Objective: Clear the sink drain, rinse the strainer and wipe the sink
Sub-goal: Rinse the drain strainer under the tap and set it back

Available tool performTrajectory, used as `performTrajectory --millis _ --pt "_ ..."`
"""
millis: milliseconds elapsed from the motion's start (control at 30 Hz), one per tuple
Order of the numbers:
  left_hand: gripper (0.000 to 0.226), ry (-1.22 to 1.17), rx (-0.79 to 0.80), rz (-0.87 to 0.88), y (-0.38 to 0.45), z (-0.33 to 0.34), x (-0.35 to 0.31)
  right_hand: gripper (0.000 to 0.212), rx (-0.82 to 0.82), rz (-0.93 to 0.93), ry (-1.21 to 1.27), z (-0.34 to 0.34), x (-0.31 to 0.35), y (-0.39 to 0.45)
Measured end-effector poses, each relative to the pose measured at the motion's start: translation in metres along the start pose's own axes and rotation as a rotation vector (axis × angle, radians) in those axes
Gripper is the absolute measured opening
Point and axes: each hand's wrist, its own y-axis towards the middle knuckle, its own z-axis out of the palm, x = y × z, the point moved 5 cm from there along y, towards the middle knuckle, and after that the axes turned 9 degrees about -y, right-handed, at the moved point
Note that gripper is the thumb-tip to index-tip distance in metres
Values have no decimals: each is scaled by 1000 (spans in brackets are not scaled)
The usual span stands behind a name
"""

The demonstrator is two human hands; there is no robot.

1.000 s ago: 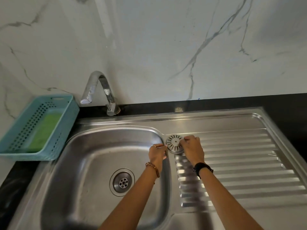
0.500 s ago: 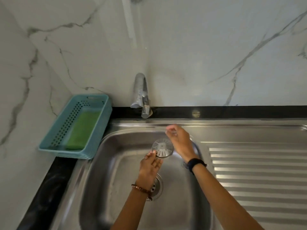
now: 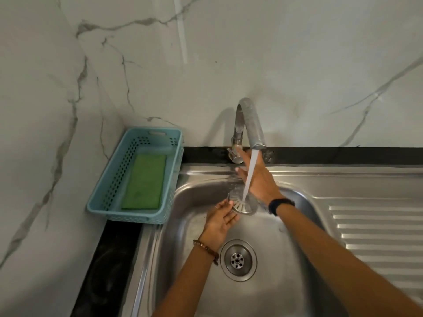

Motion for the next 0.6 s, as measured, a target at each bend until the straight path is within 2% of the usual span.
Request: performTrajectory --millis 33,100,167,233,300,433,533,600 --pt "8 2 -9 -11 0 -4 2 38 -31 98 28 2 -7 -14" --pt "9 -16 -27 -49 2 -12 8 23 92 353 183 16 -22 -45" --pt "11 -43 -34 -86 5 -20 17 38 231 496 420 28 -29 -67" --pt "14 -73 -24 -110 6 -24 25 42 211 502 588 22 -26 -77" --pt "25 -153 -13 -110 6 -23 32 35 190 464 668 20 -22 -83" --pt "25 -283 -18 -20 -2 -15 27 23 159 427 602 26 -27 -102" --pt "30 -80 -32 157 -8 -11 9 6 138 494 686 31 -39 -108" --pt "39 72 -50 221 -12 -10 2 13 139 513 752 32 -37 -105"
